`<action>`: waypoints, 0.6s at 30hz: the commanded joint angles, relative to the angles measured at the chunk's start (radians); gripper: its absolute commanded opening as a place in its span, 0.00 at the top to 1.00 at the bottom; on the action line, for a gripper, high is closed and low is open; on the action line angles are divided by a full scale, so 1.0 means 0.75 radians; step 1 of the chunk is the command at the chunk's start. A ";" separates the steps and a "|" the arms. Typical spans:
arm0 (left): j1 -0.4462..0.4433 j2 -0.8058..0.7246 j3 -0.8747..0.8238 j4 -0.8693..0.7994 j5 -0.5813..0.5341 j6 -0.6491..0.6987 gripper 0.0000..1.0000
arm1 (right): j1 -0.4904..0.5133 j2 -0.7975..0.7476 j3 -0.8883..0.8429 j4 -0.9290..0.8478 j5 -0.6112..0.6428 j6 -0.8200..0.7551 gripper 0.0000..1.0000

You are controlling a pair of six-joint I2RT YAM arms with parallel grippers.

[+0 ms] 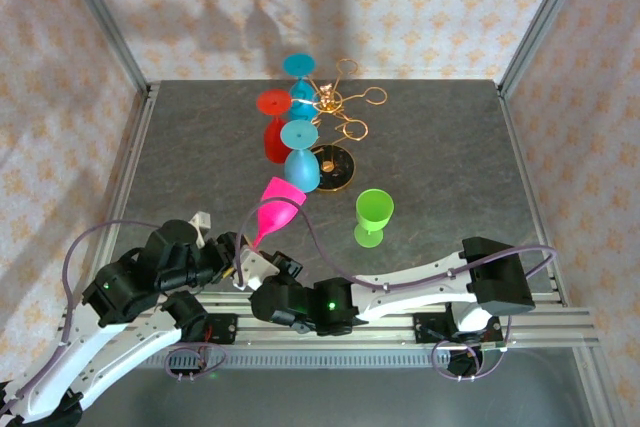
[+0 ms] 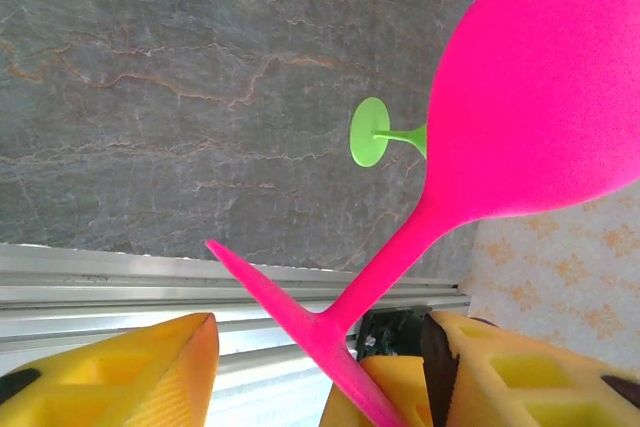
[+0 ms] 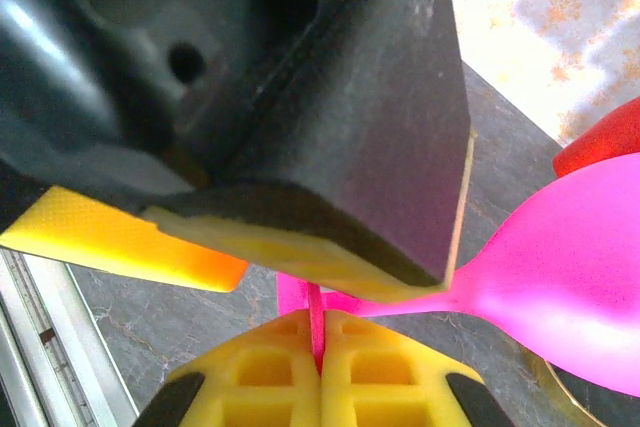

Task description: Take the wine glass off the wine glass rack

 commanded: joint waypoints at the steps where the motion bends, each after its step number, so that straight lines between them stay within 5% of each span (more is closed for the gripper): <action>1: 0.013 0.007 -0.024 0.058 0.004 -0.007 0.46 | 0.014 -0.013 0.004 0.045 0.054 -0.021 1.00; 18: 0.014 0.002 -0.066 0.105 -0.004 0.003 0.66 | 0.035 -0.085 0.033 0.050 -0.022 -0.065 1.00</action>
